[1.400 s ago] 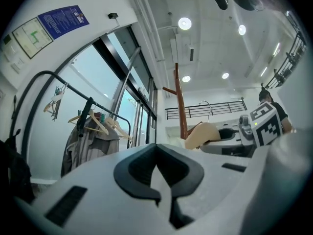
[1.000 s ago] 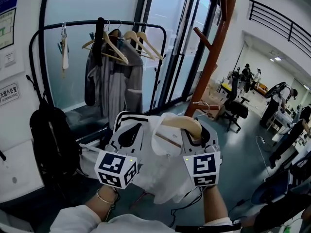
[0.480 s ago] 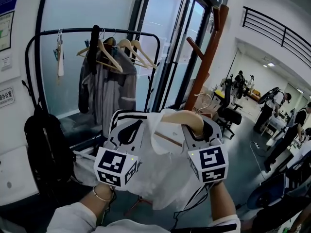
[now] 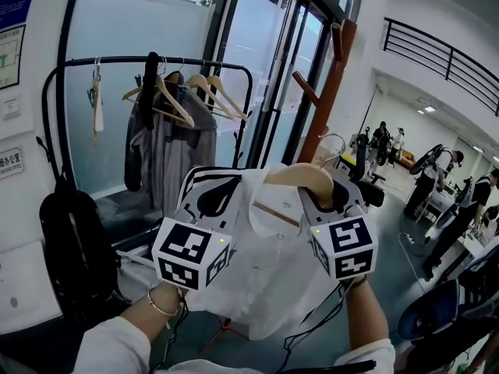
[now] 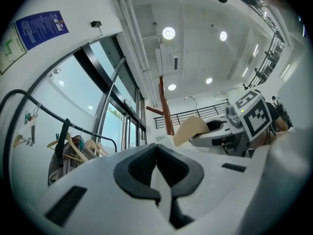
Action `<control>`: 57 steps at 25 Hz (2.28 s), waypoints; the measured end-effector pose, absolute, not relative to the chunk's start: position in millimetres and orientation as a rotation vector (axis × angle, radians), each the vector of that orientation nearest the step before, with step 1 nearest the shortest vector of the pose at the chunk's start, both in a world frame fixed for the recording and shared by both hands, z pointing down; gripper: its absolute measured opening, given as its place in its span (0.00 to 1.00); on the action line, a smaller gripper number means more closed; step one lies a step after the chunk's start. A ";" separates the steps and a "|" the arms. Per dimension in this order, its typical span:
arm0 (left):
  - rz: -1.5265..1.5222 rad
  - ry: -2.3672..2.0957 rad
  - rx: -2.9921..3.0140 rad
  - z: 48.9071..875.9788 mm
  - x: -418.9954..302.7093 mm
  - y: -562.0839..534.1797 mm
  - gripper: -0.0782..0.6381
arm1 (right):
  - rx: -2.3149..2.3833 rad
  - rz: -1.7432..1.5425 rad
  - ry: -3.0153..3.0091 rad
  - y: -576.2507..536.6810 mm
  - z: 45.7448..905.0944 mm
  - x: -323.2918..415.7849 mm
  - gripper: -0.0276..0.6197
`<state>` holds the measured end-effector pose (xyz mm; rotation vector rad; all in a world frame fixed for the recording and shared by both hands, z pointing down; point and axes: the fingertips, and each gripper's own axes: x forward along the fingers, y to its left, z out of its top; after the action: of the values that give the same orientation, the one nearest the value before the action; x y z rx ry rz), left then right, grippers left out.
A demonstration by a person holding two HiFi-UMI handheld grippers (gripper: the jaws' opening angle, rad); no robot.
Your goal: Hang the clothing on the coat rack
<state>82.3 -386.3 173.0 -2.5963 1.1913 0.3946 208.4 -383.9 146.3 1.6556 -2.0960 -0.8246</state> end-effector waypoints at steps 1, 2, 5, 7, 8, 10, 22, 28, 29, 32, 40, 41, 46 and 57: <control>0.398 1.190 -2.590 168.0 81.9 -384.7 0.12 | 1.657 -0.827 -2.092 -384.1 142.6 208.7 0.32; 0.401 1.187 -2.587 163.4 81.7 -383.3 0.12 | 1.659 -0.830 -2.089 -384.3 138.4 209.3 0.32; 0.408 1.178 -2.591 152.3 82.5 -380.1 0.12 | 1.665 -0.828 -2.081 -385.1 127.2 212.0 0.32; 0.410 1.176 -2.590 147.3 83.0 -379.0 0.12 | 1.667 -0.829 -2.075 -385.2 121.9 213.0 0.32; 0.411 1.176 -2.586 144.9 83.1 -378.3 0.12 | 1.667 -0.834 -2.071 -384.8 118.7 213.3 0.32; 0.409 1.181 -2.571 140.3 82.8 -376.5 0.12 | 1.672 -0.849 -2.059 -383.3 110.2 214.0 0.32; 0.420 1.158 -2.555 110.8 84.8 -366.3 0.12 | 1.675 -0.840 -2.011 -380.0 76.0 226.3 0.32; 0.443 1.153 -2.523 96.2 85.6 -363.8 0.12 | 1.656 -0.818 -1.999 -381.2 65.3 227.6 0.32; 0.448 1.152 -2.520 93.9 86.6 -363.5 0.12 | 1.652 -0.819 -1.994 -381.0 62.5 227.6 0.32; 0.451 1.148 -2.503 86.1 90.2 -361.9 0.12 | 1.648 -0.824 -1.976 -382.0 52.9 228.4 0.32; 0.450 1.134 -2.458 62.8 86.1 -361.0 0.12 | 1.648 -0.796 -1.986 -390.2 33.3 228.2 0.32; 0.450 1.134 -2.458 60.8 85.4 -361.5 0.12 | 1.646 -0.792 -1.988 -390.9 30.4 227.7 0.32; 0.445 1.148 -2.433 55.0 82.0 -365.7 0.12 | 1.638 -0.803 -1.987 -394.6 14.8 221.8 0.32; 0.438 1.139 -2.405 35.6 80.4 -366.5 0.12 | 1.677 -0.806 -1.982 -395.9 -10.7 227.1 0.32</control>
<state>80.4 -366.5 35.6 -2.4054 1.1388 0.4383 227.1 -395.9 -10.7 1.6771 -1.9819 -0.8064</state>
